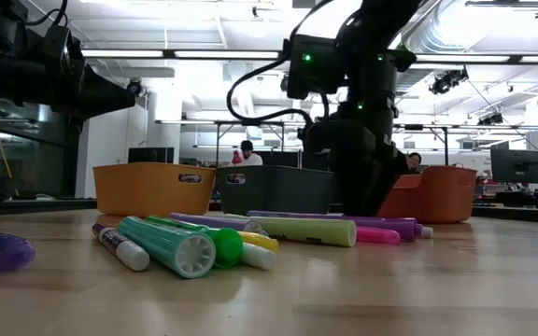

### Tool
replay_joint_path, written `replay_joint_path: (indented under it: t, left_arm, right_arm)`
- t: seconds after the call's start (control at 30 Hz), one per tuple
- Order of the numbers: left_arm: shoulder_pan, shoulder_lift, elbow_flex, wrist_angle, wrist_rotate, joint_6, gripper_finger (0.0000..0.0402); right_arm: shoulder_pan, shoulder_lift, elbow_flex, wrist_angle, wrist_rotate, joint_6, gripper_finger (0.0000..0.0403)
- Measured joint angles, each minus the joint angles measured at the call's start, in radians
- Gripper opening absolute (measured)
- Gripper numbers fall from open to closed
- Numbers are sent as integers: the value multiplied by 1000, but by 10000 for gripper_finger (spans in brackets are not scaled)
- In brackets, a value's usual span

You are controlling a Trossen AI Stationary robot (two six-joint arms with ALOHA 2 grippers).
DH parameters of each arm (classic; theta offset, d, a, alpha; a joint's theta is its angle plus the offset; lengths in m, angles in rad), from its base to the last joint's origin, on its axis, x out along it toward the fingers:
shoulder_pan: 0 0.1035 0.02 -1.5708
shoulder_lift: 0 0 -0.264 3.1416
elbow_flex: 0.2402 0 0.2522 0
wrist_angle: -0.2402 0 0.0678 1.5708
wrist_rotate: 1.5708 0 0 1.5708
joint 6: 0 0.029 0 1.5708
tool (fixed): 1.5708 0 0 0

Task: Pick & Place Markers
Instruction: Put the red marker pen into the orange bin

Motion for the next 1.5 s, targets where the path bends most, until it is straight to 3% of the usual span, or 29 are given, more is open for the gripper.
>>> replay_joint_path:
  t: [0.43, 1.17, 1.5]
  left_arm:
    - [0, 0, 0, 0, 0, 0, 62]
    - [0, 0, 0, 0, 0, 0, 62]
    - [0, 0, 0, 0, 0, 0, 62]
  right_arm:
    - [-12, 32, 1, -4, 0, 31, 180]
    - [-13, 32, -1, -45, 40, -67, 36]
    - [-13, 32, 0, -51, 33, -57, 22]
